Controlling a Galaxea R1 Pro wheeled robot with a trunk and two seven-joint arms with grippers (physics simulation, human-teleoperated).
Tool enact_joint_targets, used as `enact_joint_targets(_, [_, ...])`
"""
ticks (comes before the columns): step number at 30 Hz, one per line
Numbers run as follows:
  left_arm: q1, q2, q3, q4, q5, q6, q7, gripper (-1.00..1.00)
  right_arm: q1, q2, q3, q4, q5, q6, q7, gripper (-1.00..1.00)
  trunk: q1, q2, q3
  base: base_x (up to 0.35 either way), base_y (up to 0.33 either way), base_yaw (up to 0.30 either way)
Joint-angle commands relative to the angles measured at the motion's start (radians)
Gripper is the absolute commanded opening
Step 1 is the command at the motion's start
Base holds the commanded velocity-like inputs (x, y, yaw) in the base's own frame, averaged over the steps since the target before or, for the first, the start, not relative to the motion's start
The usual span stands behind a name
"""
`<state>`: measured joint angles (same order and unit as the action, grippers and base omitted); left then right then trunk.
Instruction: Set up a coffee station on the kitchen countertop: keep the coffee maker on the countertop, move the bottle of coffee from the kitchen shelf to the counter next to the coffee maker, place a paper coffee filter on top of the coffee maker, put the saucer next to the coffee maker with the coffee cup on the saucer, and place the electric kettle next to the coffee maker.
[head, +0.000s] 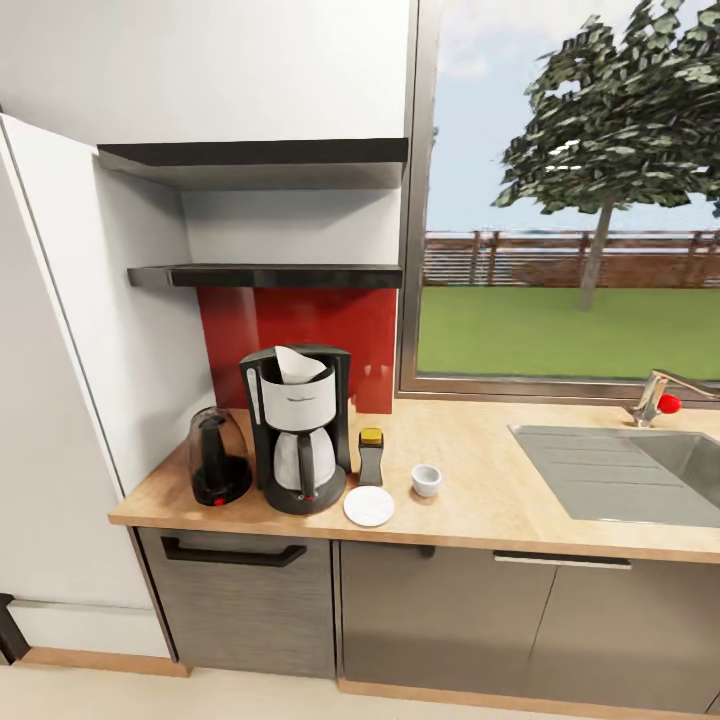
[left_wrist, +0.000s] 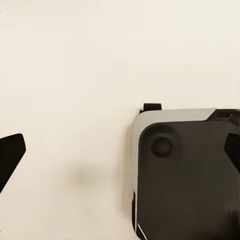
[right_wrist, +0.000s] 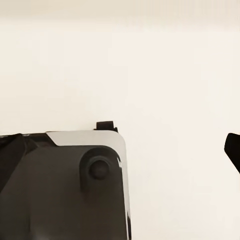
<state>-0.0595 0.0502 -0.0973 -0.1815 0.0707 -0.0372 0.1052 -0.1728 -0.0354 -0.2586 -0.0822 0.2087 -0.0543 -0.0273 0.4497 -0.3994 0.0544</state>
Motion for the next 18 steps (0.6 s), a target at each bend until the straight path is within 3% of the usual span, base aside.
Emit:
enact_joint_targets(1, [0.0, 0.0, -0.009, 0.001, 0.008, -0.003, 0.005, 1.0, -0.001, 0.0, -0.009, 0.001, 0.01, -0.004, -0.003, 1.0, 0.0, -0.001, 0.0, 0.0, 0.0, -0.011])
enact_joint_targets(9, [-0.005, 0.003, -0.007, -0.001, 0.008, -0.001, 0.008, 1.0, -0.001, 0.0, -0.01, 0.001, 0.01, -0.004, -0.004, 1.0, 0.0, -0.001, 0.0, 0.0, 0.0, -0.018])
enact_joint_targets(18, [-0.009, 0.002, -0.006, -0.001, 0.007, 0.003, 0.009, 1.0, -0.001, 0.002, -0.009, 0.001, 0.01, -0.005, -0.003, 1.0, 0.0, -0.001, 0.0, 0.0, 0.0, -0.237])
